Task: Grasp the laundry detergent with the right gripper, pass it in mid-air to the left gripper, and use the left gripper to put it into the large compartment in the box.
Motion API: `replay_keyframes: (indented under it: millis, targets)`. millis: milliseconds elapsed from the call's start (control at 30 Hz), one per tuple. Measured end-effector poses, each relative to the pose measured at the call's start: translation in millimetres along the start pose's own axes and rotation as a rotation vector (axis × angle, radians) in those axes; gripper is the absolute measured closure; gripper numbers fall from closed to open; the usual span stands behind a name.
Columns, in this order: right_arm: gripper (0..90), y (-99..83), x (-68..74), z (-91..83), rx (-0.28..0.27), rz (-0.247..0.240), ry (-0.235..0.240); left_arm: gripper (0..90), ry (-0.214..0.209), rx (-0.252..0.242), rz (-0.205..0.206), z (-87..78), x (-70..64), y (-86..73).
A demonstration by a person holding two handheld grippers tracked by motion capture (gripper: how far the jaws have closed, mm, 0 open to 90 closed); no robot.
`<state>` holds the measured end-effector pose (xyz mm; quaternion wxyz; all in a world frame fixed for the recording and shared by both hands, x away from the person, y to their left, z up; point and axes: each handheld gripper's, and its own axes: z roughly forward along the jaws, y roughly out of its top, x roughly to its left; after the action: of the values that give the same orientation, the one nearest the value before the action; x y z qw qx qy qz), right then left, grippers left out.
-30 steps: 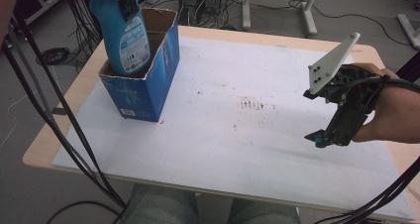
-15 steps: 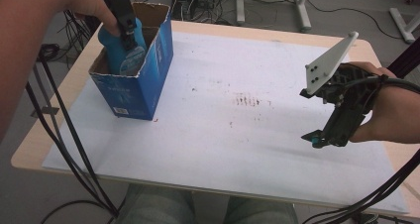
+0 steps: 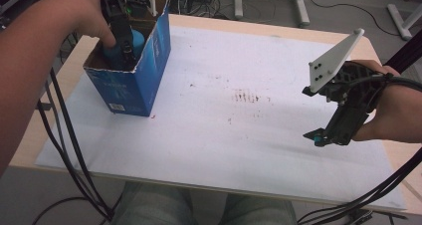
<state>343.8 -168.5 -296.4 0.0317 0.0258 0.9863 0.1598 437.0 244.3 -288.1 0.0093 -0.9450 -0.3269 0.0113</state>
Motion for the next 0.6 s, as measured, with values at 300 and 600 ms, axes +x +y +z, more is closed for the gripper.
replay_keyframes:
  millis: [300, 600]
  targets:
    - [0.7, -0.8, 1.7, 1.7, 0.004, 0.002, 0.0, 36.8, -0.008, -0.012, -0.002, 1.3, 3.2, 1.7]
    - [0.7, -2.5, 2.2, 0.6, 0.005, 0.007, -0.003, 28.7, -0.024, -0.027, -0.03, -4.2, 5.1, 1.1]
